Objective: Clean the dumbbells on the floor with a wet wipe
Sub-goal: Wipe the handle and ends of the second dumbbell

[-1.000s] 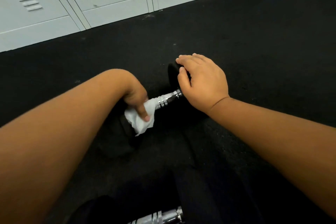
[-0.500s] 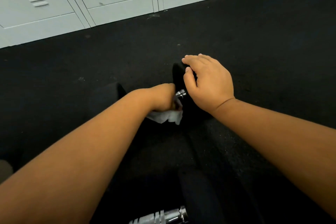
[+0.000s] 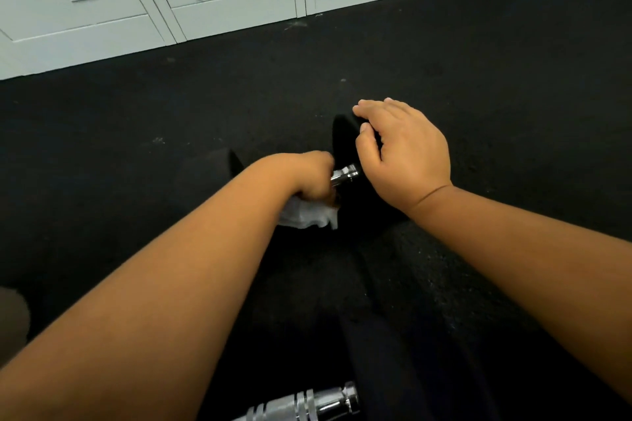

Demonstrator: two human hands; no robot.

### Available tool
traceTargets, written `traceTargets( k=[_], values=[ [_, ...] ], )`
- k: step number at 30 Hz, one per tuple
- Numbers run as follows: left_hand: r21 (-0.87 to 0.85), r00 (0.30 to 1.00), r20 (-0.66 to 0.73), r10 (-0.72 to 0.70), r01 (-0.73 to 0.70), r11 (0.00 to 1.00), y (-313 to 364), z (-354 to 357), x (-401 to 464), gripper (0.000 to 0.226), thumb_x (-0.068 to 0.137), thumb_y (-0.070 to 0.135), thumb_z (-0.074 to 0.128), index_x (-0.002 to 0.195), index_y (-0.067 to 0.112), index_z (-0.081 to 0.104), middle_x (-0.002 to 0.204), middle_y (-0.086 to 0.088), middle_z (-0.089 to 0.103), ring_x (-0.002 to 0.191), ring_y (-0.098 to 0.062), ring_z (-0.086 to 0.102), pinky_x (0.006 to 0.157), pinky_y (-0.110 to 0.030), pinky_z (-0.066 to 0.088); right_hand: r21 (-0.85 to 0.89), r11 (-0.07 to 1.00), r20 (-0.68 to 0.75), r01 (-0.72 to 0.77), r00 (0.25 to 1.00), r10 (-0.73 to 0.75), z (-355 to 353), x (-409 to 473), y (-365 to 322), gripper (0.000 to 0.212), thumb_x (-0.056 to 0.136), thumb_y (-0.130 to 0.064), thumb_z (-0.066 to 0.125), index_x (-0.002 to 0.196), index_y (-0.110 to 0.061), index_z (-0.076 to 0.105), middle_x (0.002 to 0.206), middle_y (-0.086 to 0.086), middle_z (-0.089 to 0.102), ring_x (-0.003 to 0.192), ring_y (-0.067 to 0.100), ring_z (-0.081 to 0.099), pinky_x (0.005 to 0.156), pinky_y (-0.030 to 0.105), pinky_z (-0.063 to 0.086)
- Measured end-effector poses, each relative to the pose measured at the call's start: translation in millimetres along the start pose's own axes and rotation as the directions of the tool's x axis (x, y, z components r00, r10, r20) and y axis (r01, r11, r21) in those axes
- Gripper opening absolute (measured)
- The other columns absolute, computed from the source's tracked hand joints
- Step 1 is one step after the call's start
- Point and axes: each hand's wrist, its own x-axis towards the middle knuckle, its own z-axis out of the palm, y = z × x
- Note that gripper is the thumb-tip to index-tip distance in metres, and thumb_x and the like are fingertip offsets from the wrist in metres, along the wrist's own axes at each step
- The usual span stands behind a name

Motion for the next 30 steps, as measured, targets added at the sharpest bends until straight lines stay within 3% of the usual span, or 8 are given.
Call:
traceTargets(
  k=[3,5,10,15,22,25,28,30],
  values=[
    [-0.171,0.995,-0.091,0.043,-0.058,0.984,4,11,11,0.03,0.074,0.032,0.066,0.098,0.018,0.057,0.097,-0.002,0.063,0.086,-0.02,0.06,0.087,-0.04,0.051,-0.003,1.0,-0.01,0.007,1.0,-0.007,-1,-1,0,0.046,0.091,-0.033,0.034,0.124,-0.02,0.063,0.13,-0.003,0.062,0.13,0.022,0.049,0.108,0.037,0.039],
    [-0.191,0.991,-0.129,0.042,-0.066,0.979,5,12,5,0.025,0.078,0.037,0.061,0.094,0.02,0.056,0.09,0.003,0.061,0.085,-0.016,0.058,0.085,-0.034,0.05,0.002,1.0,-0.017,0.007,1.0,-0.007,-1,-1,0,0.045,0.092,-0.032,0.035,0.124,-0.019,0.064,0.13,-0.003,0.063,0.129,0.022,0.05,0.108,0.036,0.039],
    [-0.134,0.986,0.167,-0.005,0.028,0.991,-2,-3,-17,0.025,0.099,0.038,0.045,0.088,0.017,0.054,0.094,-0.004,0.057,0.083,-0.019,0.052,0.079,-0.03,0.041,0.0,1.0,-0.035,0.02,0.999,-0.02,-3,-1,-1,0.042,0.091,-0.029,0.038,0.121,-0.016,0.066,0.125,0.0,0.066,0.124,0.023,0.055,0.108,0.032,0.037],
    [-0.06,0.979,0.205,-0.015,0.028,0.998,-10,-11,-28,0.048,0.095,0.058,0.037,0.11,0.017,0.057,0.106,-0.006,0.06,0.096,-0.02,0.055,0.084,-0.031,0.036,0.012,1.0,-0.021,0.011,1.0,-0.01,-3,-4,-1,0.041,0.092,-0.029,0.04,0.123,-0.016,0.064,0.127,0.0,0.065,0.127,0.024,0.052,0.108,0.035,0.039],
    [-0.213,0.986,-0.085,-0.145,0.124,0.969,5,1,-19,0.06,0.101,0.046,0.028,0.124,-0.003,0.053,0.126,-0.022,0.056,0.115,-0.035,0.053,0.092,-0.038,0.039,0.023,1.0,-0.007,0.003,1.0,-0.003,-3,-6,1,0.043,0.093,-0.031,0.037,0.125,-0.019,0.063,0.129,-0.002,0.063,0.13,0.022,0.049,0.108,0.036,0.039],
    [-0.28,0.929,-0.298,-0.221,0.136,0.95,2,9,-21,0.059,0.092,0.054,0.045,0.126,0.006,0.045,0.126,-0.015,0.053,0.113,-0.032,0.052,0.09,-0.04,0.042,0.012,1.0,-0.002,0.013,1.0,-0.013,-4,-5,1,0.043,0.093,-0.031,0.037,0.125,-0.018,0.063,0.129,-0.001,0.063,0.129,0.021,0.05,0.11,0.033,0.036],
    [-0.118,0.793,-0.585,-0.169,0.123,0.985,3,17,-28,0.046,0.089,0.057,0.051,0.107,0.014,0.05,0.11,-0.007,0.054,0.103,-0.028,0.053,0.081,-0.042,0.046,0.001,1.0,0.004,0.008,1.0,-0.008,-4,-4,-1,0.046,0.092,-0.033,0.034,0.126,-0.019,0.063,0.13,-0.002,0.063,0.129,0.021,0.05,0.11,0.036,0.038],
    [-0.082,0.812,-0.57,-0.122,0.092,0.992,13,29,-31,0.032,0.097,0.046,0.043,0.096,0.014,0.051,0.101,-0.009,0.059,0.094,-0.03,0.058,0.074,-0.042,0.046,-0.001,1.0,0.013,0.0,1.0,0.0,-3,-3,-1,0.047,0.092,-0.035,0.033,0.126,-0.02,0.062,0.13,-0.003,0.062,0.13,0.021,0.049,0.109,0.038,0.038]
  ],
)
